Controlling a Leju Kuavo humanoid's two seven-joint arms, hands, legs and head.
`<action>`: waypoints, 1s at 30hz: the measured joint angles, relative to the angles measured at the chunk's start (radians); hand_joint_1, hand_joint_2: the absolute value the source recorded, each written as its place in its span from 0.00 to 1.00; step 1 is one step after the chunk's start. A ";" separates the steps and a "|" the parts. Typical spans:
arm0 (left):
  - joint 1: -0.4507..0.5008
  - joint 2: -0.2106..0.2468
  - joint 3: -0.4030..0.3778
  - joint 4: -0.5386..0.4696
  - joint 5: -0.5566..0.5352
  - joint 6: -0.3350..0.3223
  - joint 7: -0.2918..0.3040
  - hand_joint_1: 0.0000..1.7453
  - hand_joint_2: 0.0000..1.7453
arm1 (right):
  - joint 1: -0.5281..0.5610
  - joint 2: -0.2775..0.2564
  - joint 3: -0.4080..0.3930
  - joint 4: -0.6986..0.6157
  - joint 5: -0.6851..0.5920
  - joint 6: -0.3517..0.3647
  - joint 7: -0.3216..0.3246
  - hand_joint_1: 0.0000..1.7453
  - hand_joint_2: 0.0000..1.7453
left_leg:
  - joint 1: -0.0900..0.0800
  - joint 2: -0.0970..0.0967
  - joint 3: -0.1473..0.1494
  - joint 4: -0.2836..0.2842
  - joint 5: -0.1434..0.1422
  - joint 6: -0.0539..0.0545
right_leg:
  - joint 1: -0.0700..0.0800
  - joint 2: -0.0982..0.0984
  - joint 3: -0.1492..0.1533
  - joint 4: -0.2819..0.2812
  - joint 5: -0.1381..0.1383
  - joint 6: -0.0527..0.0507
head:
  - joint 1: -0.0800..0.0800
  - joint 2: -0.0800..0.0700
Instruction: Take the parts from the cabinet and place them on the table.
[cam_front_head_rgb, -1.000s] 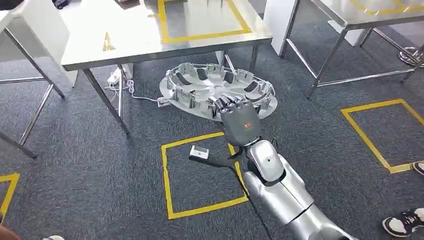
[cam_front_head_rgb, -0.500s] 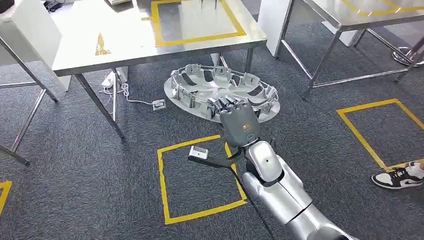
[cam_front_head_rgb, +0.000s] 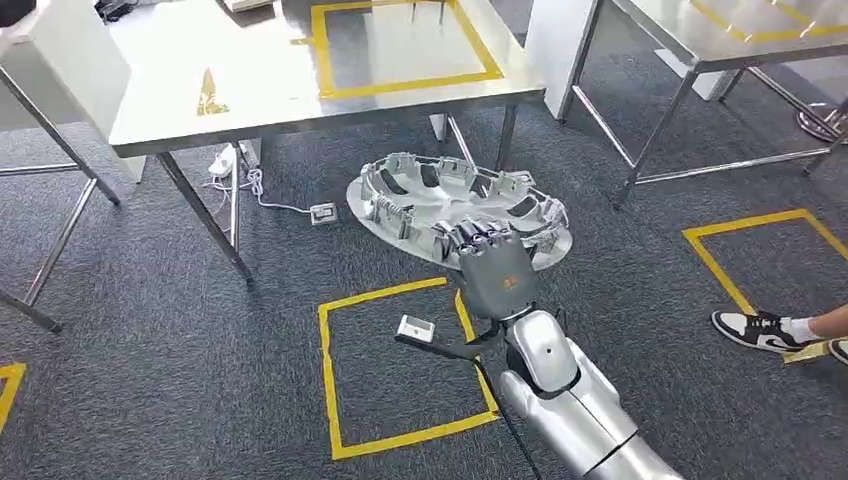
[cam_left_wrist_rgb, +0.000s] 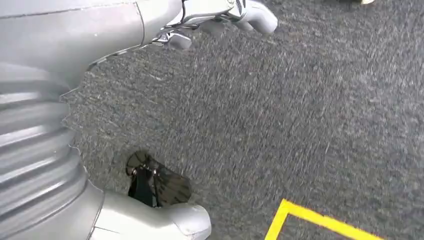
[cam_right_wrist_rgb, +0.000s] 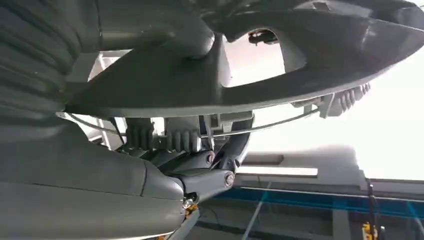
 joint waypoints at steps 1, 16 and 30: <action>-0.001 -0.001 0.000 0.000 0.000 0.000 -0.002 0.00 1.00 | 0.004 0.000 0.000 -0.011 0.008 0.000 -0.001 1.00 1.00 | -0.001 0.001 0.004 -0.003 -0.003 -0.007 | -0.001 0.001 0.002 -0.004 -0.001 -0.006 | -0.001 0.000; 0.003 0.011 -0.006 -0.001 0.001 -0.002 -0.025 0.00 1.00 | 0.008 0.016 0.000 -0.143 0.114 -0.159 0.010 1.00 1.00 | -0.006 0.010 -0.040 0.001 0.035 0.017 | -0.005 0.001 0.125 -0.012 -0.085 0.008 | -0.009 0.000; 0.005 0.013 -0.005 -0.001 0.018 0.006 -0.024 0.00 1.00 | -0.066 0.000 0.048 -0.195 0.124 -0.258 0.138 1.00 1.00 | -0.003 0.000 0.113 -0.022 -0.077 0.008 | 0.004 -0.002 -0.042 -0.013 0.044 0.000 | -0.003 0.000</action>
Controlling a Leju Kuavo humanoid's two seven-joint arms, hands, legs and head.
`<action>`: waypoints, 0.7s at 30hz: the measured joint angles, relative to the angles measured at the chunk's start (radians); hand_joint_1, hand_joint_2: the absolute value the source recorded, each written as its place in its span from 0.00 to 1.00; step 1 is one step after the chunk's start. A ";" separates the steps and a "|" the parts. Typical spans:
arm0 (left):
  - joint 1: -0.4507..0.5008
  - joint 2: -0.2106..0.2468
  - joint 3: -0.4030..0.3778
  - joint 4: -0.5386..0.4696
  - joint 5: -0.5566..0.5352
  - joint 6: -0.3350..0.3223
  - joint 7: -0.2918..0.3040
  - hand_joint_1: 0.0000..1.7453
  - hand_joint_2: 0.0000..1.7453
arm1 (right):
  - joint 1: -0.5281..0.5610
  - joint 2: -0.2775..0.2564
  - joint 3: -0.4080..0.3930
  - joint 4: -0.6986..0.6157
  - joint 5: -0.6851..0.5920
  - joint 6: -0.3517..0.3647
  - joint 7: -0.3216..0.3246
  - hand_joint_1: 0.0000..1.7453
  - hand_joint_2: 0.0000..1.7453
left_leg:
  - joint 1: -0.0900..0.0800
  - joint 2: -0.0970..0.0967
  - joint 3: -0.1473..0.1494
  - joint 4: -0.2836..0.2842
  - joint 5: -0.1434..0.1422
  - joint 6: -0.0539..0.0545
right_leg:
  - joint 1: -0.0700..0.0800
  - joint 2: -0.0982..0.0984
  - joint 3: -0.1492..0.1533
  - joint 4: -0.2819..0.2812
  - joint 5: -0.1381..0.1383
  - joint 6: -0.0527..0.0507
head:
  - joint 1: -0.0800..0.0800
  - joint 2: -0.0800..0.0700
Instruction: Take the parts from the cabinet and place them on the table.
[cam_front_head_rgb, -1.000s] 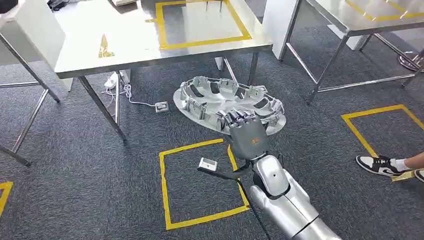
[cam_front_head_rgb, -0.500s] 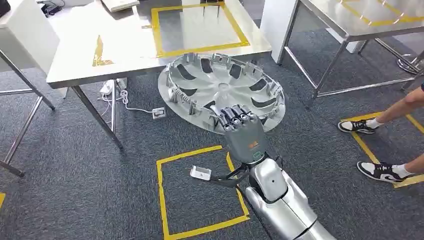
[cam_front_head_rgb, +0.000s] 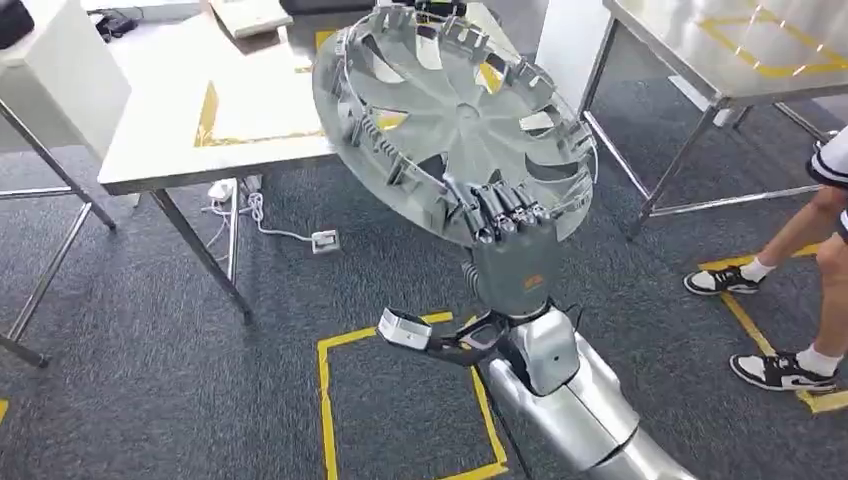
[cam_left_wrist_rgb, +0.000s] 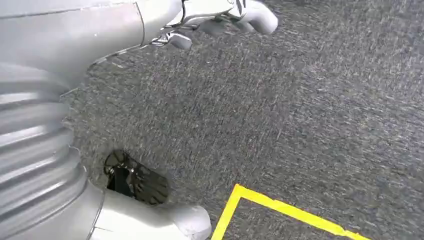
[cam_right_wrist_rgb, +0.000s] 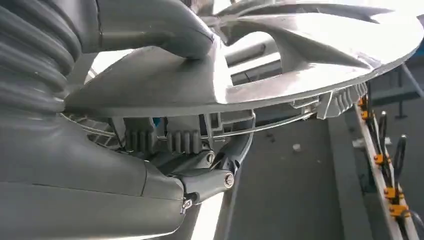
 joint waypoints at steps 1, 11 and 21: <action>0.000 0.000 0.000 0.000 0.000 0.000 0.000 0.00 1.00 | -0.005 -0.001 0.003 0.000 0.000 0.000 0.000 1.00 1.00 | 0.000 0.000 0.007 0.006 0.014 -0.009 | -0.002 0.001 0.007 -0.007 -0.004 -0.008 | 0.000 0.000; 0.000 0.002 0.000 0.000 0.004 0.005 0.016 0.00 1.00 | -0.002 -0.005 0.007 0.010 -0.003 0.024 -0.007 1.00 1.00 | 0.001 0.008 -0.213 0.167 -0.002 -0.022 | -0.010 0.006 0.143 -0.012 -0.097 -0.028 | -0.008 0.000; -0.006 -0.007 0.002 0.001 0.012 0.017 0.040 0.00 1.00 | -0.064 0.008 0.008 0.061 -0.003 0.060 -0.052 1.00 1.00 | 0.001 0.007 -0.135 0.017 0.115 0.036 | -0.009 0.004 0.048 0.223 -0.163 0.023 | -0.009 0.000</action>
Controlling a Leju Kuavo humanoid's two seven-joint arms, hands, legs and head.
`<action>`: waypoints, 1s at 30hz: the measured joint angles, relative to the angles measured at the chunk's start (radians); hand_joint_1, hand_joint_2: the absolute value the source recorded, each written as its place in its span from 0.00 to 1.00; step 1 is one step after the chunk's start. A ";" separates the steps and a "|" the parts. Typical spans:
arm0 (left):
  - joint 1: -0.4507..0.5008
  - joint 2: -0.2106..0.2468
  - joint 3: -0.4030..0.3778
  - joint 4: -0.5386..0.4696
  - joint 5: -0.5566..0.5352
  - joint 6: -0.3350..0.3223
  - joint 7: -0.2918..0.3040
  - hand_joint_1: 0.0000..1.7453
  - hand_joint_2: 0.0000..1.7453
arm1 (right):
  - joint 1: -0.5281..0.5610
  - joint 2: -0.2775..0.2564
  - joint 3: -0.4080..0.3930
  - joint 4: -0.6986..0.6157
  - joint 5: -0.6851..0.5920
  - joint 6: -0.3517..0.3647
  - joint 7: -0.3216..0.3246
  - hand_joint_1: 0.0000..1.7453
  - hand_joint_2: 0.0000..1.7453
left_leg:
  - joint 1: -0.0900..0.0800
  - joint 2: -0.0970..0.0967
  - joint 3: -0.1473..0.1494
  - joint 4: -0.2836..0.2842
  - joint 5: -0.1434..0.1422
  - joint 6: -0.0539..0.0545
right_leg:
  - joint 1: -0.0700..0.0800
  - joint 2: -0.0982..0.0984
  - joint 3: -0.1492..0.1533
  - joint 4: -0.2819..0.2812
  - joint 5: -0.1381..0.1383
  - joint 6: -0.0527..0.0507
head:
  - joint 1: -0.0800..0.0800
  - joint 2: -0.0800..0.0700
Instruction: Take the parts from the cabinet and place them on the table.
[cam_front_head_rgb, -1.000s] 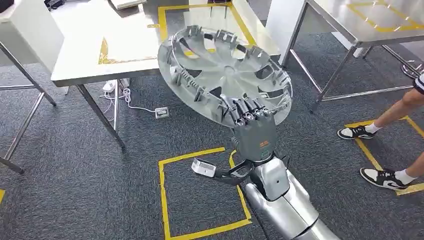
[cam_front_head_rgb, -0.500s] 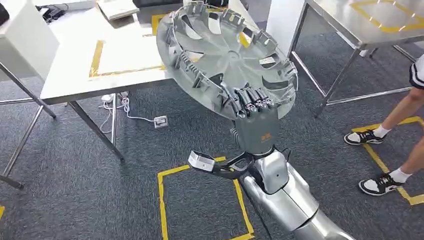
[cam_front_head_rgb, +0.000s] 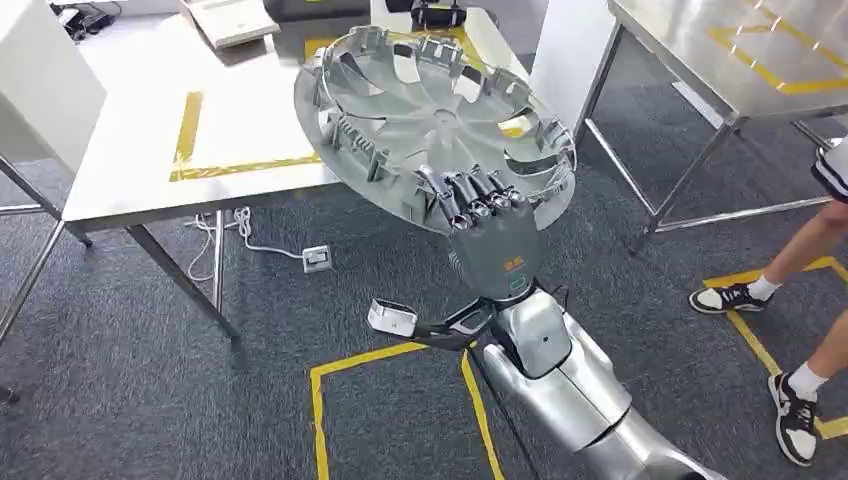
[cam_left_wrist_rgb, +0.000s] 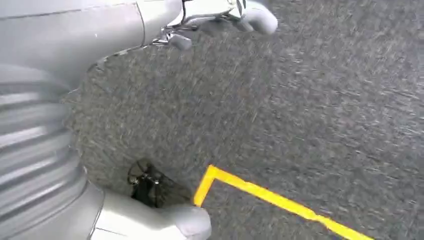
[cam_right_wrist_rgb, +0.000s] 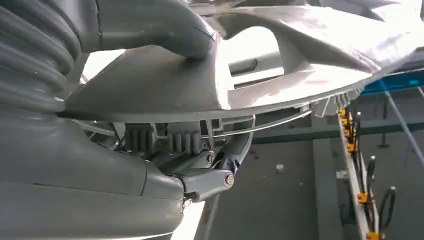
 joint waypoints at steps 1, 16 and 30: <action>0.000 0.000 0.000 0.000 0.000 0.002 0.003 0.00 1.00 | -0.006 0.001 -0.002 0.005 0.000 0.003 -0.009 1.00 1.00 | 0.000 -0.001 0.008 0.000 -0.010 0.001 | -0.001 0.000 -0.049 0.056 -0.039 0.004 | 0.000 0.000; -0.001 0.000 0.000 0.001 -0.026 -0.004 0.005 0.00 1.00 | -0.001 -0.006 -0.035 0.056 -0.007 -0.030 -0.009 1.00 1.00 | -0.001 -0.004 -0.020 0.230 -0.197 -0.056 | 0.004 0.005 -0.015 -0.240 0.161 -0.060 | -0.005 0.000; -0.002 -0.005 0.000 0.000 -0.035 0.000 0.004 0.00 1.00 | 0.038 -0.044 -0.041 -0.005 -0.003 0.017 0.044 1.00 1.00 | 0.005 0.000 0.015 0.008 -0.032 -0.009 | -0.002 0.001 -0.051 -0.080 0.042 0.005 | -0.009 0.000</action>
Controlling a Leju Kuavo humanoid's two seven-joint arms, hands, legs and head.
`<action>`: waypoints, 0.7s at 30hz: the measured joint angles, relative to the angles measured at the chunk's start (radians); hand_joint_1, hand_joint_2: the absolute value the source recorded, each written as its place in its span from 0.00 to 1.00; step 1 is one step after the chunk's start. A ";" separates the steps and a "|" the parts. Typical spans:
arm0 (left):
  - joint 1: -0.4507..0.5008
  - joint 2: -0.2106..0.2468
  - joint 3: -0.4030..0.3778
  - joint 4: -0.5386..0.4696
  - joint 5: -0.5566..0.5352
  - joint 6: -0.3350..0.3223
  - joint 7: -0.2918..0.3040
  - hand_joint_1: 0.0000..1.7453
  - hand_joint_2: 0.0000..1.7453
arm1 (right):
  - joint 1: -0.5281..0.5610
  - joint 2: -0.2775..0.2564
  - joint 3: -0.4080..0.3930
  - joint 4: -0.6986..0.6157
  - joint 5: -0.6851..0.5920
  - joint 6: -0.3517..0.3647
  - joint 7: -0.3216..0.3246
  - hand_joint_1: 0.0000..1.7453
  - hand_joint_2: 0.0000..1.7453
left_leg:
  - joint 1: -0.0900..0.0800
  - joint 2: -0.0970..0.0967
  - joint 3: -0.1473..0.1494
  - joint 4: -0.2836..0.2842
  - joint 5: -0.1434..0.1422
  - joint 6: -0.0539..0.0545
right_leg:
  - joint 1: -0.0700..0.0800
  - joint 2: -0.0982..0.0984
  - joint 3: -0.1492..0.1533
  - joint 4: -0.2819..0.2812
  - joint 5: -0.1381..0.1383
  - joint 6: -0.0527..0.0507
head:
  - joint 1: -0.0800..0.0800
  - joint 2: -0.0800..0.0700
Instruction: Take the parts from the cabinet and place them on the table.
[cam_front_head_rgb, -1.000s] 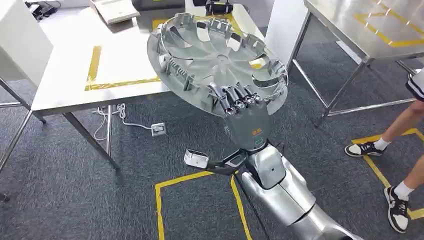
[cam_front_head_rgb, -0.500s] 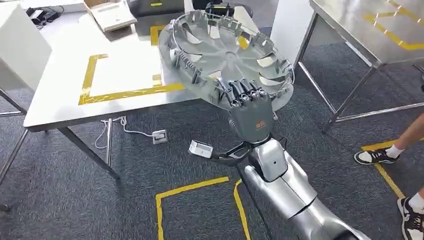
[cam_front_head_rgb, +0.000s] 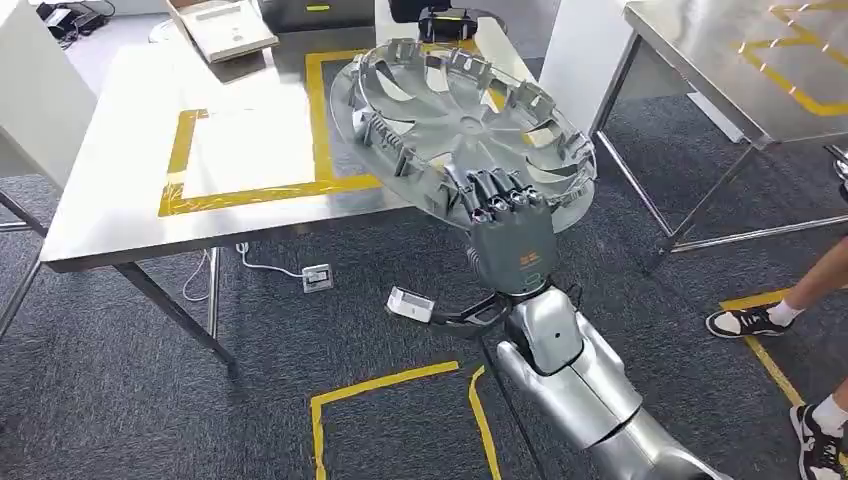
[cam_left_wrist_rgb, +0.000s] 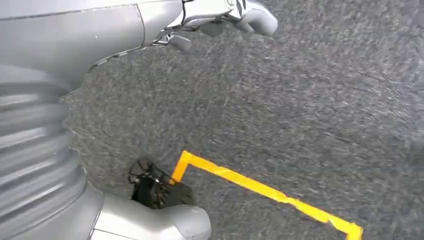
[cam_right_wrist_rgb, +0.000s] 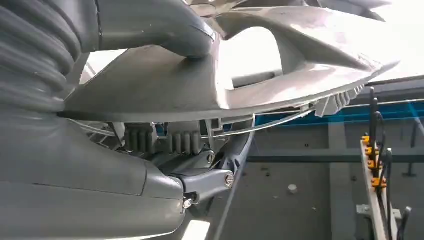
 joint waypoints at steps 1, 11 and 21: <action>0.000 -0.001 0.000 0.000 0.000 0.000 -0.001 0.00 1.00 | 0.000 -0.004 0.006 -0.003 0.001 0.002 0.009 1.00 1.00 | 0.000 0.000 0.003 0.000 -0.005 0.002 | -0.001 0.000 -0.047 0.084 -0.029 0.003 | 0.000 0.000; 0.000 -0.004 0.000 0.000 0.007 -0.003 0.008 0.00 1.00 | -0.020 -0.035 0.068 -0.021 0.006 0.025 -0.005 1.00 1.00 | -0.002 -0.002 0.069 -0.014 -0.073 -0.029 | 0.014 -0.004 0.013 -0.131 0.104 -0.032 | -0.002 0.000; 0.005 -0.006 0.000 0.000 0.018 0.000 0.013 0.00 1.00 | -0.028 -0.013 0.066 -0.018 0.004 0.043 -0.056 1.00 1.00 | -0.003 0.002 -0.128 0.178 0.005 -0.051 | -0.002 -0.001 0.145 -0.153 0.013 -0.051 | -0.010 0.000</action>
